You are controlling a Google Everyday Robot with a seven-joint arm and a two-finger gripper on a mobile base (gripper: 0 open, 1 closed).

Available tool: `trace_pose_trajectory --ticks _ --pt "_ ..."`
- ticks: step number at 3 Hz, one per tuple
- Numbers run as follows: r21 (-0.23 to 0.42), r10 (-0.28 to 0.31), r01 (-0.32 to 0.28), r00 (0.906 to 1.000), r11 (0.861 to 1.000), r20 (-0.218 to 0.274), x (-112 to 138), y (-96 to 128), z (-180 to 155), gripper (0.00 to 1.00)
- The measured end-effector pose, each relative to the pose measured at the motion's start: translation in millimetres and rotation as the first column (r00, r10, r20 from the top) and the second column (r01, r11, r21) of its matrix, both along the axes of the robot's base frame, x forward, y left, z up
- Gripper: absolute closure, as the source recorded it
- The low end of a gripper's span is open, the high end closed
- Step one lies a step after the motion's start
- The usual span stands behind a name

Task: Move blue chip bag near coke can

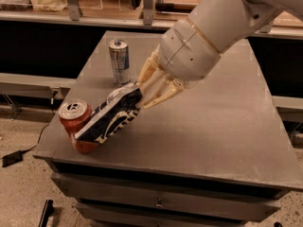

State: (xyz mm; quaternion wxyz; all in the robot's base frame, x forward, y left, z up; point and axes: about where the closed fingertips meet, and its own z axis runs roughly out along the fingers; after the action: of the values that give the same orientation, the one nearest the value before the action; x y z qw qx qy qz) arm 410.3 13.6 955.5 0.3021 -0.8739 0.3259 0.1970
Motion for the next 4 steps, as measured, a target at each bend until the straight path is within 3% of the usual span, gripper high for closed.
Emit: trace_pose_trajectory --ticks 1,2,3,4 --pt "0.001 0.0 0.0 1.0 1.0 0.007 -1 3 2 0.17" --pt "0.002 0.001 -0.001 0.9999 1.0 0.011 -1 4 3 0.0" --pt "0.002 0.001 -0.001 0.9999 1.0 0.011 -1 4 3 0.0" --pt "0.001 -0.078 0.078 0.9958 0.997 -0.047 2 -17 -4 0.0"
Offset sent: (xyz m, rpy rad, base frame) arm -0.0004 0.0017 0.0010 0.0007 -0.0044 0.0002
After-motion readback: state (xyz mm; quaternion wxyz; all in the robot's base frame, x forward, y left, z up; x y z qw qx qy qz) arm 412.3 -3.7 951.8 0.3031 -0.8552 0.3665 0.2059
